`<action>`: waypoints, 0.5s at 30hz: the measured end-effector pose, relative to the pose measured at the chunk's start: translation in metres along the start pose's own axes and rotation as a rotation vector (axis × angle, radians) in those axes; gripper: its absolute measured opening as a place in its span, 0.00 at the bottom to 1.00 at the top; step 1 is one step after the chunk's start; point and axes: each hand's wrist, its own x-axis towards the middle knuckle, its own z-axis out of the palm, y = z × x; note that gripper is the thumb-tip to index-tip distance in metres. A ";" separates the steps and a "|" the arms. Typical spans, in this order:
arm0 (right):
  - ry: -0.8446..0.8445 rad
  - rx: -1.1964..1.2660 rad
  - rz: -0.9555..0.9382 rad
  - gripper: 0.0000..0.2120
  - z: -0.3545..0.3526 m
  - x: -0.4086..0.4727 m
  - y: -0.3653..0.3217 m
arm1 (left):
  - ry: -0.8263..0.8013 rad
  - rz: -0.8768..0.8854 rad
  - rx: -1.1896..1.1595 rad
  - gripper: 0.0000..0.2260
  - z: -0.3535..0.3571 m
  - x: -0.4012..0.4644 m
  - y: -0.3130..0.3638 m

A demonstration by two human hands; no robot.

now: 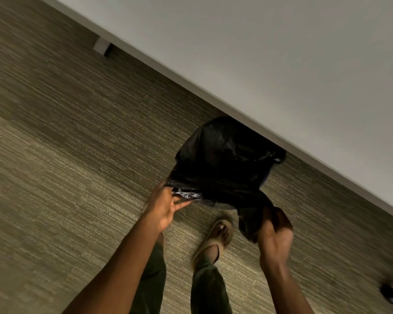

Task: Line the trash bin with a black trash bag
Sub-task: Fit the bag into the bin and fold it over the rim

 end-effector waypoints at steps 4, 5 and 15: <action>0.057 0.125 -0.076 0.15 -0.006 -0.003 -0.035 | 0.005 0.117 0.059 0.13 0.018 -0.020 0.022; 0.061 0.149 -0.049 0.15 -0.008 0.001 -0.043 | 0.020 0.139 0.109 0.12 0.021 -0.024 0.031; 0.035 0.110 -0.035 0.15 0.009 0.070 -0.088 | 0.346 0.772 0.827 0.16 0.062 0.008 0.099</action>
